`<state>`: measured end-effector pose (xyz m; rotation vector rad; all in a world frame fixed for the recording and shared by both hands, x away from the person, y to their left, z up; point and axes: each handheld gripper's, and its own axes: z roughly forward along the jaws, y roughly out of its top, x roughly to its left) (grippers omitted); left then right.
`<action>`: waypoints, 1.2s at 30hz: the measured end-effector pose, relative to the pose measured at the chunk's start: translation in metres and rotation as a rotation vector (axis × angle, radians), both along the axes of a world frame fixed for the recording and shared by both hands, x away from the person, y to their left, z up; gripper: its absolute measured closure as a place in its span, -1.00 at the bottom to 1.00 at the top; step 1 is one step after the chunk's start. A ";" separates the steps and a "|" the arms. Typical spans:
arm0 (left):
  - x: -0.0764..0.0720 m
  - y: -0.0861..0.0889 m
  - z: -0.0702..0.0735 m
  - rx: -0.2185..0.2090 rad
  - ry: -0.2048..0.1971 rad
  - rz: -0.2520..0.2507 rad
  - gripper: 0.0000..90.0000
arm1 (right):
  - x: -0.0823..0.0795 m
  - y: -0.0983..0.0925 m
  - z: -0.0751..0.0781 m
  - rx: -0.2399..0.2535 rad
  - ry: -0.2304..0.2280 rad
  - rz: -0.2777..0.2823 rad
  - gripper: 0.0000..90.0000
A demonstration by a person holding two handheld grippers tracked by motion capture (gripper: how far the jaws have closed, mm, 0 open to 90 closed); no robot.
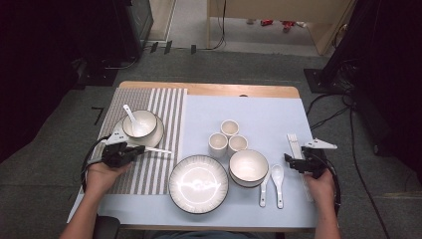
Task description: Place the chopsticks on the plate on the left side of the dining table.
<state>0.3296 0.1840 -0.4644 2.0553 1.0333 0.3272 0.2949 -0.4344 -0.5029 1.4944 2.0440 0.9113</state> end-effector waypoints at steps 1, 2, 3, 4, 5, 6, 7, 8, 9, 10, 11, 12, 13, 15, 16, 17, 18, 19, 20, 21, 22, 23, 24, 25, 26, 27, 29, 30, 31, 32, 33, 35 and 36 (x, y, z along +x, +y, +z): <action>0.000 0.000 0.000 -0.001 0.001 0.003 1.00 | 0.000 0.000 0.000 0.000 0.000 0.000 -0.55; 0.001 0.000 0.000 -0.002 0.002 0.007 1.00 | 0.000 0.000 0.000 0.000 0.000 0.000 -0.55; 0.001 0.000 0.000 -0.003 0.003 0.008 1.00 | 0.000 0.000 0.000 0.000 0.000 0.000 -0.55; 0.001 -0.001 -0.001 -0.002 0.002 0.007 1.00 | 0.000 0.000 0.000 0.000 0.000 -0.001 -0.55; 0.001 -0.001 -0.001 -0.001 0.001 0.007 1.00 | 0.000 0.000 0.000 0.000 0.000 0.000 -0.55; 0.002 -0.001 -0.001 -0.002 0.003 0.008 1.00 | 0.000 0.000 0.000 0.000 0.000 -0.001 -0.55; 0.002 -0.001 -0.001 -0.003 0.001 0.009 1.00 | 0.000 0.000 0.000 0.000 0.000 -0.001 -0.55; 0.002 -0.001 -0.001 -0.001 0.001 0.010 1.00 | 0.000 0.000 0.000 0.000 0.002 -0.003 -0.56; 0.002 -0.001 -0.001 -0.003 0.001 0.011 1.00 | 0.000 0.000 0.000 0.000 0.000 -0.002 -0.56; 0.003 -0.001 -0.001 -0.004 0.002 0.014 1.00 | 0.000 0.000 0.000 0.000 0.001 -0.004 -0.56; 0.003 -0.001 -0.001 -0.004 0.002 0.015 1.00 | 0.000 0.000 0.000 0.000 0.002 -0.004 -0.56; 0.003 -0.002 -0.001 -0.004 0.001 0.017 1.00 | 0.000 0.000 0.000 -0.001 0.001 -0.005 -0.56; 0.004 -0.002 -0.001 -0.004 0.001 0.017 1.00 | 0.000 0.000 0.000 -0.001 0.001 -0.005 -0.56; 0.004 -0.002 -0.001 -0.002 -0.001 0.020 1.00 | 0.000 0.000 0.000 -0.001 0.001 -0.006 -0.57; 0.004 -0.002 -0.001 -0.004 -0.001 0.022 1.00 | 0.000 0.000 0.000 -0.002 0.001 -0.007 -0.57; 0.005 -0.002 -0.001 -0.002 -0.001 0.022 1.00 | 0.000 0.000 0.000 -0.001 0.002 -0.008 -0.57; 0.005 -0.002 -0.001 -0.003 -0.001 0.022 1.00 | 0.000 0.000 0.000 -0.001 0.002 -0.008 -0.57; 0.005 -0.002 -0.001 -0.003 -0.002 0.023 1.00 | 0.000 0.000 0.000 -0.002 0.002 -0.008 -0.57; 0.005 -0.002 -0.001 -0.004 0.000 0.025 1.00 | 0.000 0.000 0.000 -0.001 0.002 -0.009 -0.57; 0.005 -0.002 -0.002 -0.003 0.001 0.026 1.00 | 0.000 0.000 0.000 -0.002 0.002 -0.009 -0.57; 0.006 -0.002 -0.002 0.000 0.001 0.027 1.00 | 0.000 0.000 0.000 -0.002 0.002 -0.009 -0.57; 0.006 -0.003 -0.002 -0.003 0.002 0.029 1.00 | 0.000 0.000 0.000 -0.002 0.002 -0.009 -0.57; 0.006 -0.003 -0.002 -0.003 0.002 0.031 1.00 | 0.000 0.000 0.000 -0.001 0.002 -0.009 -0.58; 0.006 -0.003 -0.002 -0.002 0.003 0.030 1.00 | 0.000 0.000 0.000 -0.002 0.002 -0.009 -0.58; 0.007 -0.003 -0.002 0.000 0.002 0.028 1.00 | 0.000 0.000 0.000 -0.002 0.002 -0.009 -0.58; 0.007 -0.004 -0.002 0.002 0.002 0.028 1.00 | 0.000 0.000 0.000 -0.002 0.002 -0.009 -0.58; 0.007 -0.004 -0.002 0.003 0.001 0.028 1.00 | 0.000 0.000 0.000 -0.002 0.001 -0.010 -0.58; 0.008 -0.004 -0.002 0.004 0.002 0.027 1.00 | 0.000 0.000 0.000 -0.002 0.002 -0.010 -0.58; 0.008 -0.005 -0.002 0.002 0.003 0.026 1.00 | 0.000 0.000 0.000 -0.002 0.002 -0.011 -0.58; 0.008 -0.005 -0.002 0.002 0.004 0.026 1.00 | 0.000 0.000 0.000 -0.003 0.002 -0.011 -0.58; 0.009 -0.005 -0.002 0.001 0.005 0.025 1.00 | 0.000 0.000 0.000 -0.002 0.002 -0.012 -0.58; 0.009 -0.005 -0.003 0.001 0.005 0.025 1.00 | 0.000 0.000 0.000 -0.003 0.002 -0.012 -0.59; 0.009 -0.005 -0.003 -0.001 0.006 0.026 1.00 | 0.000 0.000 0.000 -0.003 0.002 -0.013 -0.59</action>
